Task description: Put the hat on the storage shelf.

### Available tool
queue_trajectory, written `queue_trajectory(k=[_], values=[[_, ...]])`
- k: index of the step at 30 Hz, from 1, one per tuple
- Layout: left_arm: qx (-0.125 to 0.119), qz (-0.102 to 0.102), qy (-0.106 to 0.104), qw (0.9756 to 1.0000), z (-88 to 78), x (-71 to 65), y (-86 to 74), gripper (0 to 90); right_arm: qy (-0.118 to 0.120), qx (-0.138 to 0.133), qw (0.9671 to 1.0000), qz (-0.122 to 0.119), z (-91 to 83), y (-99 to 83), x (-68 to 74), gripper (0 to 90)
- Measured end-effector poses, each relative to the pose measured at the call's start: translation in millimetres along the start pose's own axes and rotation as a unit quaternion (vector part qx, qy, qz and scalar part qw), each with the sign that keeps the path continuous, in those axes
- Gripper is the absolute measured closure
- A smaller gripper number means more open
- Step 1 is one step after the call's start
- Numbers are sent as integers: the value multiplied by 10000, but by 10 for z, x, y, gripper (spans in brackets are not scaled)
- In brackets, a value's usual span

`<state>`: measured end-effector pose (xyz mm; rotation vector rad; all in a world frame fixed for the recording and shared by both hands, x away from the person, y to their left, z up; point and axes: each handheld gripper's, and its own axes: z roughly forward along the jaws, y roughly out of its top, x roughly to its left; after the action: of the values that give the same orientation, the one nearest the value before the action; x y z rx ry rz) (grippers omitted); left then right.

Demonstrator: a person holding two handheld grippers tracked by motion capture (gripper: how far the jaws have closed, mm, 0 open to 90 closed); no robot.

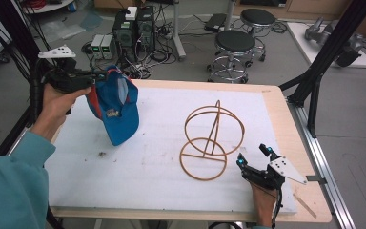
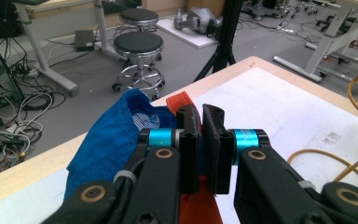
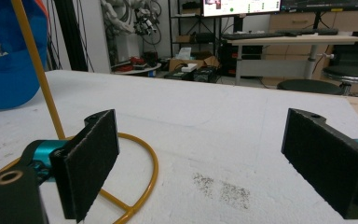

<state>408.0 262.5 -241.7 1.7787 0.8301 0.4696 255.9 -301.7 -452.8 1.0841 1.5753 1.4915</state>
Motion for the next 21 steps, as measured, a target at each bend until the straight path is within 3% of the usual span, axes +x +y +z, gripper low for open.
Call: queue_trajectory(k=[10,21], values=[[64,28,-7,10000,-2,-71,-43,849,14,0,10000,5,-1,1,-6,100],[46,83,-190,9998,-92,-317,-129,848,8,-10,10000,-5,-2,0,-6,100]])
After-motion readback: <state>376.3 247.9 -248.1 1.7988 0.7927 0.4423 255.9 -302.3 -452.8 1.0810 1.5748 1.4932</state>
